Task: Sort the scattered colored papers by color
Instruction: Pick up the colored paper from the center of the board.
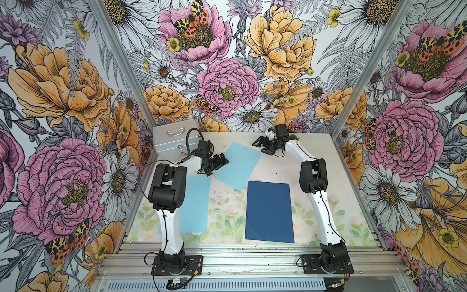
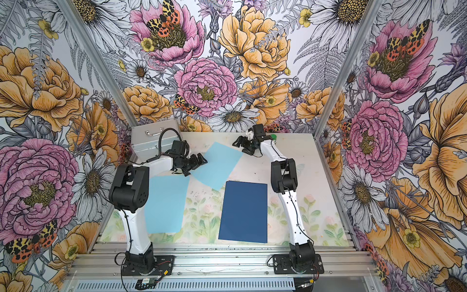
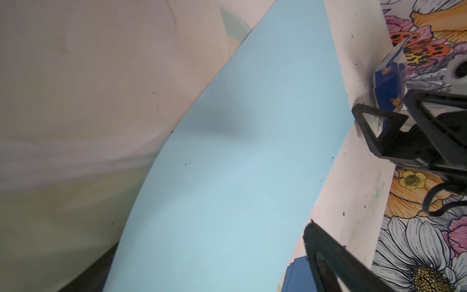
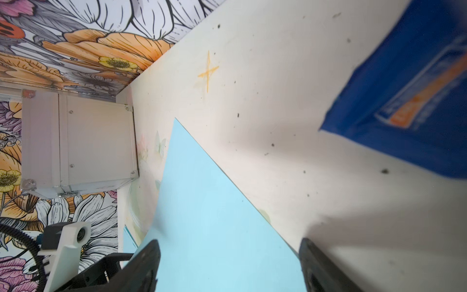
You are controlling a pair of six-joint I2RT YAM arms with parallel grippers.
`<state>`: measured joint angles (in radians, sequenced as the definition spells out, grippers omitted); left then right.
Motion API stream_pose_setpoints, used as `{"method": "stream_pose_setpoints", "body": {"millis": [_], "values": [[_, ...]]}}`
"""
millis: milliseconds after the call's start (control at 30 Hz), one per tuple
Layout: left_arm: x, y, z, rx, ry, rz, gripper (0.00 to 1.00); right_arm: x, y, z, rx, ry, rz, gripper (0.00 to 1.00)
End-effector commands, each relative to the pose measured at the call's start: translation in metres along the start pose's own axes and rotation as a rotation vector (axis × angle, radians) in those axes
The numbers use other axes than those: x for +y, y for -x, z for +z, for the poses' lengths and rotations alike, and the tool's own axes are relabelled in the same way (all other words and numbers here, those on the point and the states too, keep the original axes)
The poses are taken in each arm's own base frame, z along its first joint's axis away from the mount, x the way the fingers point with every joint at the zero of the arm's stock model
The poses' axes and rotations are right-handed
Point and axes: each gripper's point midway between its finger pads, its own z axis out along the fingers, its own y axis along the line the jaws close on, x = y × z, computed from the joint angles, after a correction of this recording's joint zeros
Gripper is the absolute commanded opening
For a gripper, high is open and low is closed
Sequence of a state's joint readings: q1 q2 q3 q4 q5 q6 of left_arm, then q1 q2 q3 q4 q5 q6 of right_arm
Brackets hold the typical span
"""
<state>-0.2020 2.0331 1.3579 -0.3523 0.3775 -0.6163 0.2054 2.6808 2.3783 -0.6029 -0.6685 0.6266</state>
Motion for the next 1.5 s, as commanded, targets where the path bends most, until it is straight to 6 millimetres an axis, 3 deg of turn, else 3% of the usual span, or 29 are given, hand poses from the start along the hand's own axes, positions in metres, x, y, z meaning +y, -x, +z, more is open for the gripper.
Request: {"method": "stream_pose_setpoints", "body": {"millis": [0,67,200,300,533,600,833,1000,1233,1300,1467], "values": [[0.009,-0.020,0.019,0.078,0.022,-0.022,0.98,-0.049,-0.065,0.016,0.196,-0.120,0.132,0.86],[0.002,-0.021,0.020,0.088,0.003,-0.007,0.96,-0.053,-0.069,0.015,0.202,-0.132,0.138,0.86],[-0.004,-0.022,0.016,0.087,-0.011,0.002,0.80,-0.056,-0.072,0.014,0.207,-0.141,0.141,0.87],[0.002,-0.022,0.011,0.082,-0.003,-0.012,0.65,-0.056,-0.071,0.013,0.204,-0.145,0.141,0.87],[0.016,-0.024,-0.002,0.080,0.041,-0.010,0.49,-0.054,-0.069,0.006,0.195,-0.147,0.141,0.88],[0.017,-0.026,-0.006,0.080,0.041,-0.011,0.49,-0.054,-0.068,0.004,0.191,-0.151,0.142,0.88],[0.019,-0.028,-0.027,0.060,0.028,-0.017,0.66,-0.054,-0.065,-0.002,0.182,-0.153,0.144,0.88],[0.023,-0.030,-0.033,0.063,0.019,-0.027,0.64,-0.052,-0.066,-0.003,0.183,-0.151,0.150,0.88],[0.025,-0.032,-0.031,0.068,0.026,-0.023,0.36,-0.049,-0.065,-0.007,0.178,-0.152,0.146,0.88],[0.024,-0.031,-0.028,0.068,0.031,-0.019,0.24,-0.047,-0.065,-0.009,0.176,-0.153,0.140,0.88],[0.018,-0.027,-0.030,0.052,0.057,0.006,0.01,-0.044,-0.059,-0.026,0.145,-0.185,0.121,0.88]]}}
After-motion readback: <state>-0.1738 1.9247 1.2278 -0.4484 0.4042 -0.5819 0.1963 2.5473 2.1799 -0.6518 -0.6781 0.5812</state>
